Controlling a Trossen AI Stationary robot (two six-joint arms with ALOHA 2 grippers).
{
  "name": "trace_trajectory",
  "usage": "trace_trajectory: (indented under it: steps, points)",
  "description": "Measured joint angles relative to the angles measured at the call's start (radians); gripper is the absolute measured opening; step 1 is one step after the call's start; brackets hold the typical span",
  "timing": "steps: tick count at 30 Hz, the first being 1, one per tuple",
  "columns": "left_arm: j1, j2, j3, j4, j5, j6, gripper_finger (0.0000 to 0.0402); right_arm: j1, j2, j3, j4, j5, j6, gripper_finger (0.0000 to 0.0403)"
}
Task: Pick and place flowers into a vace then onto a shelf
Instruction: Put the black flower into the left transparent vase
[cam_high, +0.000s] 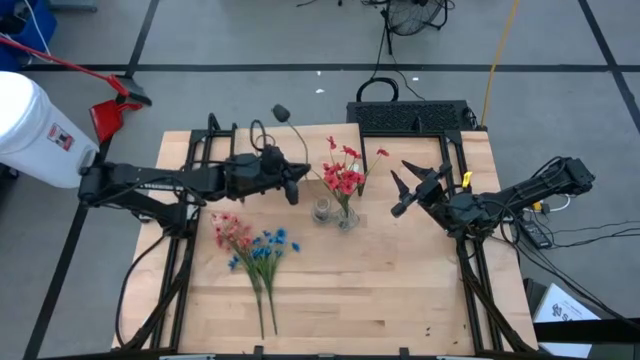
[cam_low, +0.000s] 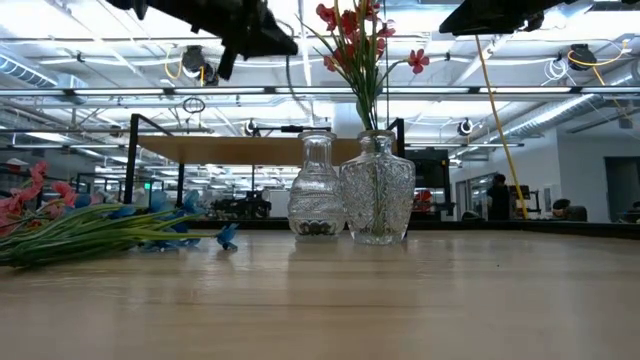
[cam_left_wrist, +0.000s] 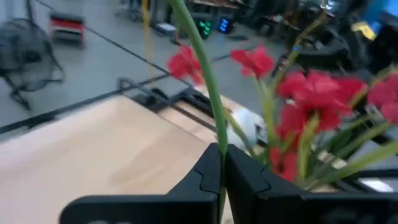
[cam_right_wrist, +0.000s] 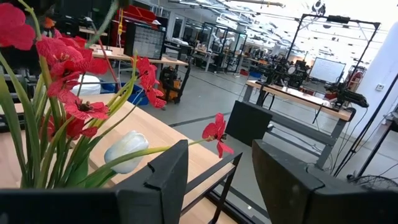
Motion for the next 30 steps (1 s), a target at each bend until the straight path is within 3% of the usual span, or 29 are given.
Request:
trace_trajectory:
  steps: [30]
  points:
    - [0.0,0.153,-0.002,0.065,0.087,0.038,0.002,-0.001,0.006,0.0,-0.011,0.001,0.025,0.0169]
